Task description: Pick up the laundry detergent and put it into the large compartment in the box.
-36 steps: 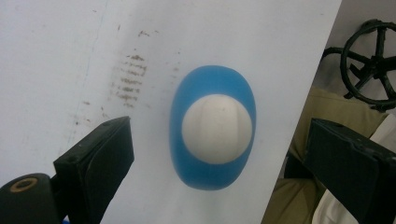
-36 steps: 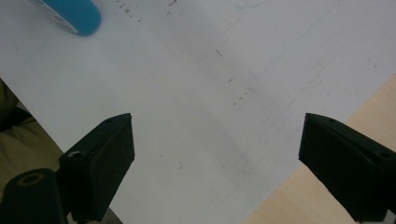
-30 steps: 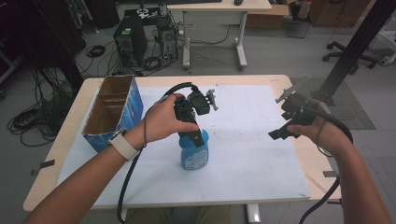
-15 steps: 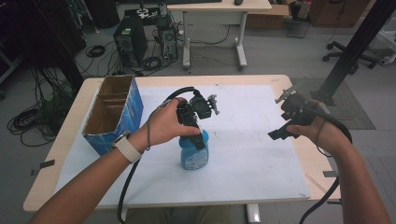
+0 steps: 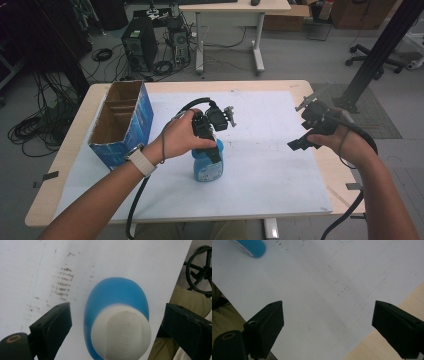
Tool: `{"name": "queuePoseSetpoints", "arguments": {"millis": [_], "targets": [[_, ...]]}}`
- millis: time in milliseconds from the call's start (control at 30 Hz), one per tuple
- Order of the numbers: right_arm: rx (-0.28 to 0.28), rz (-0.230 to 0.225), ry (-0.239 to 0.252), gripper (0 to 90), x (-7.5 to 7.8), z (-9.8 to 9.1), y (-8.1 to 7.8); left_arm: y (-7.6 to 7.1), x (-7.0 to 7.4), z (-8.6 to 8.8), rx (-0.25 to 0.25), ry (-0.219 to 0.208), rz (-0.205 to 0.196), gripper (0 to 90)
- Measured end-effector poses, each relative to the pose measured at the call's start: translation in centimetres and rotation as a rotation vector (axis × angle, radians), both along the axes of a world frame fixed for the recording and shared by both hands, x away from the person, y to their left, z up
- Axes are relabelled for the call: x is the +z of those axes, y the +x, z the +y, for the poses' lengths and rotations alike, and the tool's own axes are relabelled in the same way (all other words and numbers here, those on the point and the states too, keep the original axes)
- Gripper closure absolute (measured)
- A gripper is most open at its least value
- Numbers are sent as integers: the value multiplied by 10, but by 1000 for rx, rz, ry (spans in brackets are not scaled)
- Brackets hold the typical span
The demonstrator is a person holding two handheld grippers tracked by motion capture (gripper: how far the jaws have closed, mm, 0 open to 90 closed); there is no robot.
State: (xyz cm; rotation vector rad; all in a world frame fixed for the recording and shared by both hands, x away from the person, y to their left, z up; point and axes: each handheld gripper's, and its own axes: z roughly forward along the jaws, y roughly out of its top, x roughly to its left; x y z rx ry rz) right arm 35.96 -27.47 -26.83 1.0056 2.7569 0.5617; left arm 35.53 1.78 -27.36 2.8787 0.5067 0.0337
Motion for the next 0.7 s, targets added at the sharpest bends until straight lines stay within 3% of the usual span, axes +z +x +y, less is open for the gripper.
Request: {"name": "queuePoseSetpoints", "arguments": {"millis": [700], "targets": [[-4,4,5,105,-3,-2,0,3,-11,-2,-8,19,-3,135]]}}
